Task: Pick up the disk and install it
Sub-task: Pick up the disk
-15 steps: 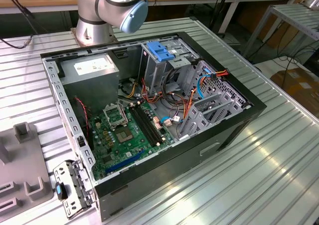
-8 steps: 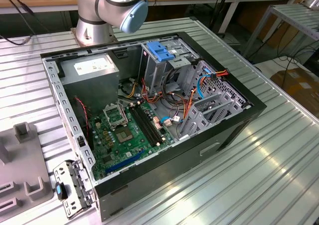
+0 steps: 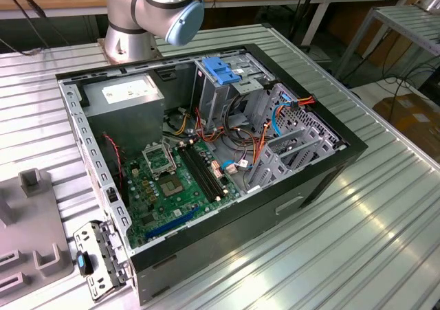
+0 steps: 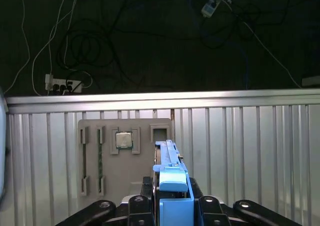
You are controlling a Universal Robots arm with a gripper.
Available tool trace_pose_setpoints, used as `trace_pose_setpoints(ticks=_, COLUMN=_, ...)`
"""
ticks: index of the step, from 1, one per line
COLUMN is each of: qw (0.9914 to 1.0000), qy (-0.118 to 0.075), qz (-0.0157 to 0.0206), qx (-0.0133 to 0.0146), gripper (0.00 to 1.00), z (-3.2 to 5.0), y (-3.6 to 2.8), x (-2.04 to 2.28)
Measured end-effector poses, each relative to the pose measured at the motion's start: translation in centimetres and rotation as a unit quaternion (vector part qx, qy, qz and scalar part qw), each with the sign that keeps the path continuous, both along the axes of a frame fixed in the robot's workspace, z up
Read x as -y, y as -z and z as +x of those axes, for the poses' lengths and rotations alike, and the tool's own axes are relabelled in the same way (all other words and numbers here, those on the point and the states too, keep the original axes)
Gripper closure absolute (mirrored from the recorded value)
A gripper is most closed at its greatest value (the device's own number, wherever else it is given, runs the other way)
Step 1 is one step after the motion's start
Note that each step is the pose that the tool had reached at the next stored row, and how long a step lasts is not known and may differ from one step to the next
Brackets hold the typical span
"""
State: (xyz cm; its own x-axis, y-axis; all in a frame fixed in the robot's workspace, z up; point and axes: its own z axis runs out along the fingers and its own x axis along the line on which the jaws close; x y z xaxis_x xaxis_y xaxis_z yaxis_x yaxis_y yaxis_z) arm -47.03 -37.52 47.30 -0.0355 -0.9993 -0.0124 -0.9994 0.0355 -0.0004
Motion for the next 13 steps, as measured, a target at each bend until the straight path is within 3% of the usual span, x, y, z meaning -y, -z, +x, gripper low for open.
trace_pose_setpoints(ticks=7, qw=1.00000, qy=0.000, qz=0.0001, qx=-0.0001, gripper=0.63, z=0.00, y=-1.85, x=0.00)
trace_pose_setpoints(ticks=13, qw=1.00000, qy=0.000, qz=0.0001, qx=0.0000, gripper=0.63, z=0.00, y=-2.15, x=0.00)
